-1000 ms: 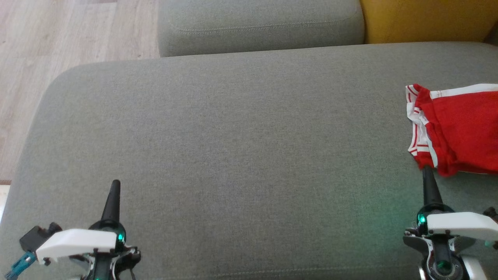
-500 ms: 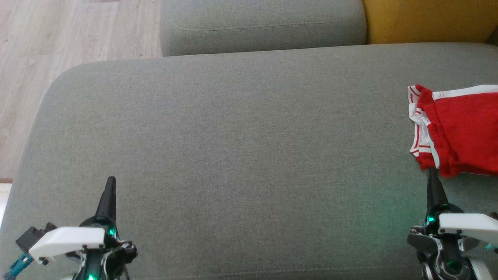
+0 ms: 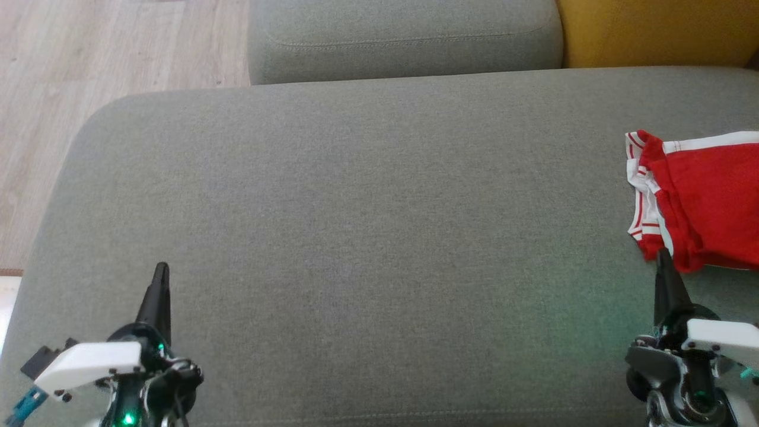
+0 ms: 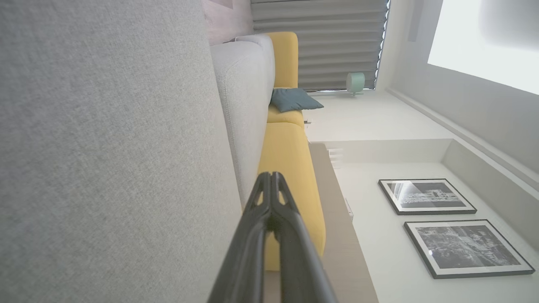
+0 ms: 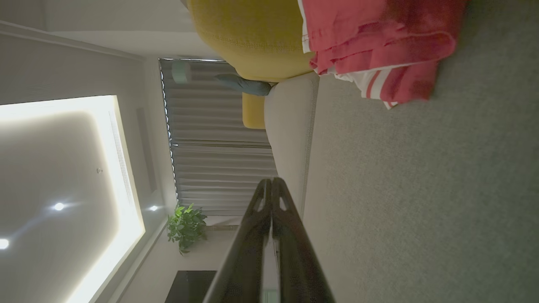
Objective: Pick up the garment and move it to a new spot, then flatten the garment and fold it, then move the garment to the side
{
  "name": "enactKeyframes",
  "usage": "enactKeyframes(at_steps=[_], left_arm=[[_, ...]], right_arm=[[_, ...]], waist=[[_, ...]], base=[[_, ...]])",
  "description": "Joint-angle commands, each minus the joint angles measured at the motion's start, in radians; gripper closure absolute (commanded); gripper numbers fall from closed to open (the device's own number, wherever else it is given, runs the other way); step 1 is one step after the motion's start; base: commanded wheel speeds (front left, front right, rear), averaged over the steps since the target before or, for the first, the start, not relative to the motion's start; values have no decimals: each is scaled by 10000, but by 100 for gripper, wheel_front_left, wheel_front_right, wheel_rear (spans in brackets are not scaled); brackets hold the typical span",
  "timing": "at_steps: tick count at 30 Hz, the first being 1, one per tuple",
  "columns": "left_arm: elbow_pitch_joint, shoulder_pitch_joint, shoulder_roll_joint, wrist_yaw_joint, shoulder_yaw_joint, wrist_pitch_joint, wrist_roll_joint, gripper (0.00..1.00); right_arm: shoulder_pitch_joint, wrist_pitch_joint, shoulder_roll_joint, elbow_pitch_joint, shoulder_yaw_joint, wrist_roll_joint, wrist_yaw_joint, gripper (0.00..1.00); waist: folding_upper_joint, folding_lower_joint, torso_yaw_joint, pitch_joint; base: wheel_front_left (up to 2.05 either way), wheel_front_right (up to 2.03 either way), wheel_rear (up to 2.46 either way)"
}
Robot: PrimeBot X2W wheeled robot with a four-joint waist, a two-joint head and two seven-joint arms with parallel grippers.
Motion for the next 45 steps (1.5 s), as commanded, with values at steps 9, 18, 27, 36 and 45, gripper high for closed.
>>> enactKeyframes(at_steps=[9, 18, 27, 36, 45], left_arm=[[-197, -705, 139, -146, 452, 225, -600, 100], [-196, -707, 119, -146, 480, 247, -577, 100], [-195, -709, 102, -146, 505, 267, -556, 100], [-194, -711, 86, -146, 528, 286, -537, 100], [-193, -712, 73, -146, 546, 300, -521, 100]], right_arm=[[-516, 255, -165, -298, 59, 717, -7, 100], [-519, 281, -142, -295, 27, 690, -7, 100], [-522, 305, -121, -293, -3, 665, -7, 100], [-524, 326, -102, -292, -30, 643, -7, 100], [-526, 344, -86, -290, -52, 624, -7, 100]], waist=[[0, 0, 25, 2], [0, 0, 25, 2], [0, 0, 25, 2], [0, 0, 25, 2], [0, 0, 25, 2]], base=[[0, 0, 0], [0, 0, 0], [0, 0, 0], [0, 0, 0], [0, 0, 0]])
